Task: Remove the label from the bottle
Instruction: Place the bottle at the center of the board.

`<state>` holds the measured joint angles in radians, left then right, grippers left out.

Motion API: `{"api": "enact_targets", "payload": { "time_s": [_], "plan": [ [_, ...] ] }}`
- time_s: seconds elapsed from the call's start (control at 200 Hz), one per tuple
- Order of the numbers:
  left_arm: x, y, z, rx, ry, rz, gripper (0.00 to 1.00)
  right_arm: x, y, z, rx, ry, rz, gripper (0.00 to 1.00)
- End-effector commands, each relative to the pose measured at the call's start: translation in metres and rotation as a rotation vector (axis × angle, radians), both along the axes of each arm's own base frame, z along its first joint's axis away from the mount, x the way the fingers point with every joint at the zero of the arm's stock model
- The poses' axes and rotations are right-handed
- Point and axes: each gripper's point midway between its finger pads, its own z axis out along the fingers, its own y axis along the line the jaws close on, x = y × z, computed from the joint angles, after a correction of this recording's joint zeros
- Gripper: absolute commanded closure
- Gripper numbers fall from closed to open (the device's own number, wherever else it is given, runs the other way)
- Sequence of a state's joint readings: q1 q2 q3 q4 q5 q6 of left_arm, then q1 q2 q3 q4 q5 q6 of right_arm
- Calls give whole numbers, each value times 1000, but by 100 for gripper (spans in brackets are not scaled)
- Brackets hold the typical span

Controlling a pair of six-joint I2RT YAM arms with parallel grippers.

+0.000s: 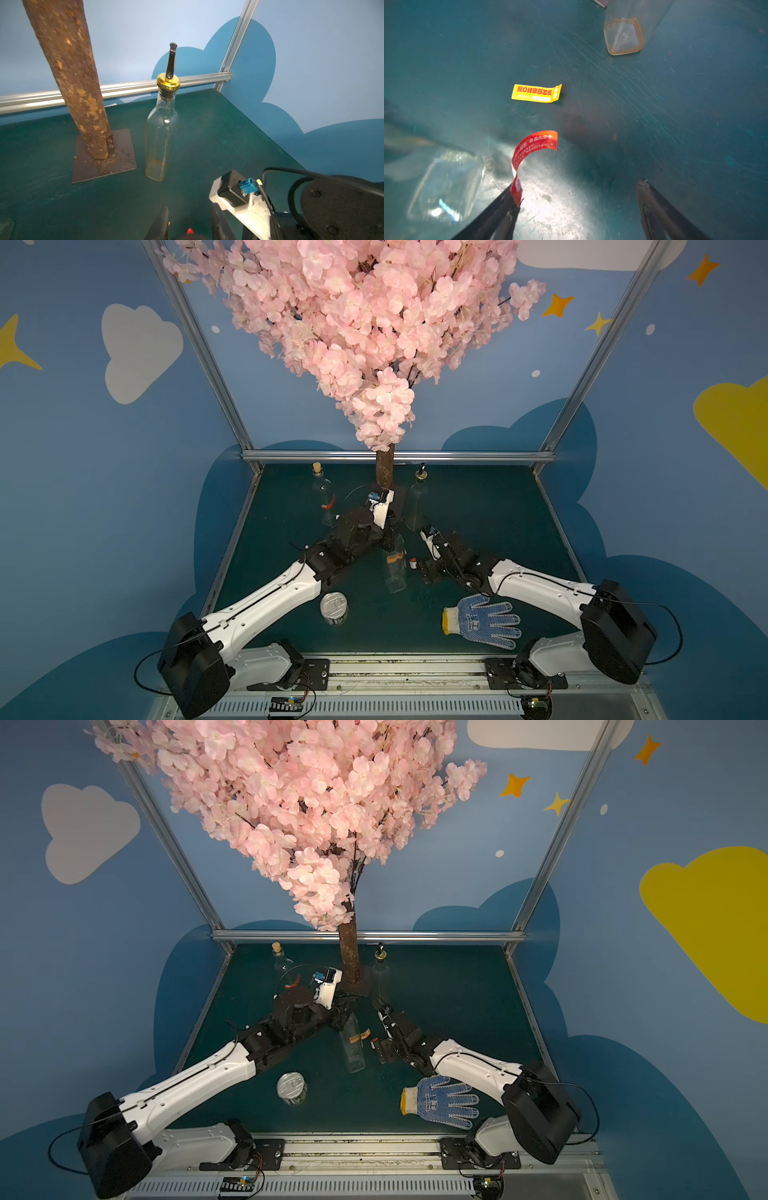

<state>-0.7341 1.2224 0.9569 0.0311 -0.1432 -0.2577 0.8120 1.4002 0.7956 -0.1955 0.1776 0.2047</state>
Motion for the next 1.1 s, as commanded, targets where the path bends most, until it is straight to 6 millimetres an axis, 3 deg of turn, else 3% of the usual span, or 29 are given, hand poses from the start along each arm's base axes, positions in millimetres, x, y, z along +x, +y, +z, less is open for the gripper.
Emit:
{"api": "enact_targets", "payload": {
  "time_s": [0.0,0.265,0.726,1.096],
  "plan": [
    [15,7,43,8,-156,66,98,-1,-9,3,-8,-6,-21,10],
    [46,18,63,66,-269,172,98,-3,-10,4,2,-3,-18,10],
    [116,18,46,37,-348,242,98,-1,-10,6,20,-8,-18,10],
    [150,21,43,34,-438,288,98,0,-12,6,34,-7,-22,9]
  ]
}}
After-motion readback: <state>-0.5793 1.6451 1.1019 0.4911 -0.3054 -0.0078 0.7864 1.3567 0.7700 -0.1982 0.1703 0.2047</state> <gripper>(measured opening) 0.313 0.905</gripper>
